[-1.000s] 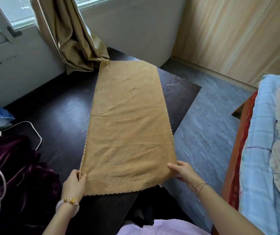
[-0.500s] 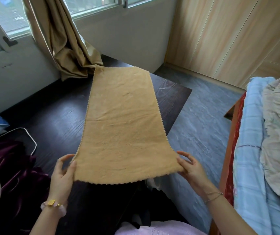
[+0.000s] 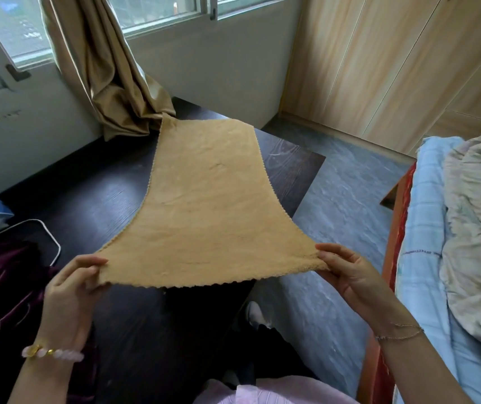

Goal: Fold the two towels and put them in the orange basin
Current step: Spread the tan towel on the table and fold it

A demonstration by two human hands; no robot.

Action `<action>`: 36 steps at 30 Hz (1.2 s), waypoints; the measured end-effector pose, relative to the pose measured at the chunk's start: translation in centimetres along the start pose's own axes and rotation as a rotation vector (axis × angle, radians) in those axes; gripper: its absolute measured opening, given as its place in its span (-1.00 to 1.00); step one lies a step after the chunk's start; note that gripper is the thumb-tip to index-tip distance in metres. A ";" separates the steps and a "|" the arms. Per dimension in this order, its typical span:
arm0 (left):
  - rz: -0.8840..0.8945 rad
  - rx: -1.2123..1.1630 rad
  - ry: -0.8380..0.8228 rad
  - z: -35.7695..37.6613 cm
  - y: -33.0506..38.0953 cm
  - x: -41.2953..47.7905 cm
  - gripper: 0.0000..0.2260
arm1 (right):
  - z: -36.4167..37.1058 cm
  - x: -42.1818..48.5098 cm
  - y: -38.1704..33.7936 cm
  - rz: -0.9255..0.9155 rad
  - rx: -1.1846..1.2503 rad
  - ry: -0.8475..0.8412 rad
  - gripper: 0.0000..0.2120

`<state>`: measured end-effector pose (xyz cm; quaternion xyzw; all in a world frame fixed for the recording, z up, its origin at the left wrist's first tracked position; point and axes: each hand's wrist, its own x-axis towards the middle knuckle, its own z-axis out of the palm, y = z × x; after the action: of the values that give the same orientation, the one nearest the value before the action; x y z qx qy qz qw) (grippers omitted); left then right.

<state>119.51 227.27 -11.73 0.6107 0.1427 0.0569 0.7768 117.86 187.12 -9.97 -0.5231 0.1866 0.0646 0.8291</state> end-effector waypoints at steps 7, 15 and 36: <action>0.082 -0.013 -0.032 -0.7 1.4 0.0 -0.94 | 0.7 -0.7 -1.5 -0.015 0.004 -0.032 -0.55; 0.044 -0.092 -0.060 -0.2 1.7 -0.1 -0.69 | 1.4 -0.4 -1.6 0.001 -0.006 0.002 -0.76; 0.142 0.216 0.102 2.3 1.9 -0.2 -0.88 | 0.9 1.4 -1.0 0.004 -0.084 -0.028 -0.33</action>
<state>120.20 225.52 -9.37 0.6958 0.1438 0.1272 0.6921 119.66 187.31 -9.31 -0.5562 0.1732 0.0813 0.8087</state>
